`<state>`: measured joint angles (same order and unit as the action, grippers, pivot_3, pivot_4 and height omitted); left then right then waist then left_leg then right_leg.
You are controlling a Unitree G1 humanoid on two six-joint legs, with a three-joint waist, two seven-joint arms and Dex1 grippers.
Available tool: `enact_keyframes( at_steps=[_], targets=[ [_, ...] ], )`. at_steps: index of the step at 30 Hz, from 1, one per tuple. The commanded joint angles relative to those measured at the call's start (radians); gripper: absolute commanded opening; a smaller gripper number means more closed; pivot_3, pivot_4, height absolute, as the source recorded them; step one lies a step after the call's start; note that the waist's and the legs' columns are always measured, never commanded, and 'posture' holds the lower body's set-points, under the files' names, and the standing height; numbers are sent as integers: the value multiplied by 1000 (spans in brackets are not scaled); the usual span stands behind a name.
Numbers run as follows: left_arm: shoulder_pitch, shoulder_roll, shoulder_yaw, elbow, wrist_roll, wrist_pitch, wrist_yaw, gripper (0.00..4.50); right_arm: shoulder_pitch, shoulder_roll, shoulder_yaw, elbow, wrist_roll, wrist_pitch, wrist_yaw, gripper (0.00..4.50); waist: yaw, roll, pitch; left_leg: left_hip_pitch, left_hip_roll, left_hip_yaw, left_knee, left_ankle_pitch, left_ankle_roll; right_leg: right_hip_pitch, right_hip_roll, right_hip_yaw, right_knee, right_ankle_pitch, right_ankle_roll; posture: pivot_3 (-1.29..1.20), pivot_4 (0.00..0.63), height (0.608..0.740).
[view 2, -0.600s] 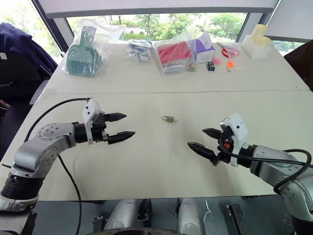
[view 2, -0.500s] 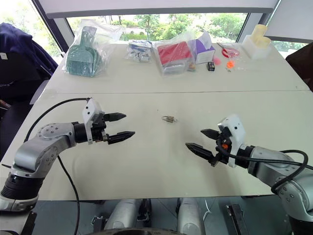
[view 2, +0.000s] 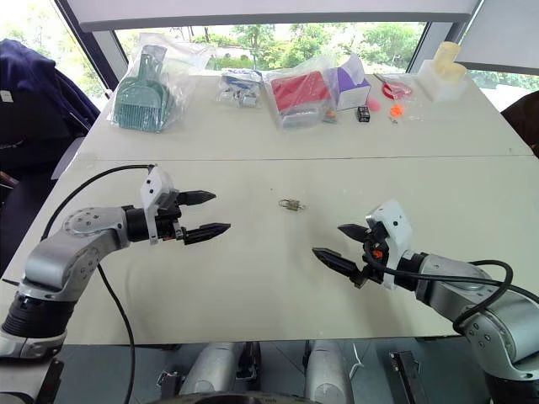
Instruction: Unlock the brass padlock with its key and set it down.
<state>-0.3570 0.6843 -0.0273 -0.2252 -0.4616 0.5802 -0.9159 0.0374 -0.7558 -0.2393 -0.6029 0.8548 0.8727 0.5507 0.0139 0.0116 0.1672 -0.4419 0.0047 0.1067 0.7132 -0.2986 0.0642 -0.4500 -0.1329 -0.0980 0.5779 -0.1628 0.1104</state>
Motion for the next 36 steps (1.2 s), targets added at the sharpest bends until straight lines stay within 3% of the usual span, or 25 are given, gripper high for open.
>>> enact_keyframes(
  at_steps=[1, 6, 10, 16, 22, 28, 36],
  targets=[
    [-21, 14, -10, 21, 35, -43, -17, 4483, -15, 8, -7, -25, -1, -18, -3, 4481, 0, 0, 0, 0, 0, 0, 0, 0, 0, 0, 0, 0, 0, 0, 0, 0, 150, 735],
    [-96, 9, -30, 119, 63, -95, -87, 4483, -24, 26, 2, -19, -2, -15, -15, 4481, 3, 0, 0, 0, 0, 0, 0, 0, 0, 0, 0, 0, 0, 0, 0, 0, 150, 735],
    [-272, -28, -121, 352, 143, -235, -211, 4483, -103, 72, 39, 51, -109, -26, -128, 4481, 3, 0, 0, 0, 0, 0, 1, 0, 0, 0, 0, 0, 0, 0, -1, 0, 150, 735],
    [-585, -251, -231, 928, 297, -545, -331, 4483, -104, 132, 46, 34, -169, -11, -221, 4481, 15, 0, 0, -1, -1, 1, 1, 1, 0, 0, 0, 0, 0, 1, -1, 0, 150, 735],
    [-834, -460, -225, 1400, 395, -717, -370, 4483, 10, 222, 14, -118, -150, 17, -320, 4481, 24, -3, 1, -4, -3, 2, 2, 0, 2, -1, -1, -1, 0, 1, 1, 0, 150, 735],
    [-890, -536, -229, 1542, 503, -764, -314, 4483, 148, 295, -28, -268, -136, 32, -415, 4481, 24, -4, 2, -2, -2, 1, 3, -3, 8, 0, -2, 0, 1, 1, 1, 0, 150, 735],
    [-902, -635, -192, 1586, 577, -726, -192, 4483, 371, 361, -94, -441, -92, 0, -549, 4481, 27, -4, 2, -2, -2, 0, 4, -3, 7, 1, -2, 0, 0, 1, 1, 0, 150, 735]
  ],
)
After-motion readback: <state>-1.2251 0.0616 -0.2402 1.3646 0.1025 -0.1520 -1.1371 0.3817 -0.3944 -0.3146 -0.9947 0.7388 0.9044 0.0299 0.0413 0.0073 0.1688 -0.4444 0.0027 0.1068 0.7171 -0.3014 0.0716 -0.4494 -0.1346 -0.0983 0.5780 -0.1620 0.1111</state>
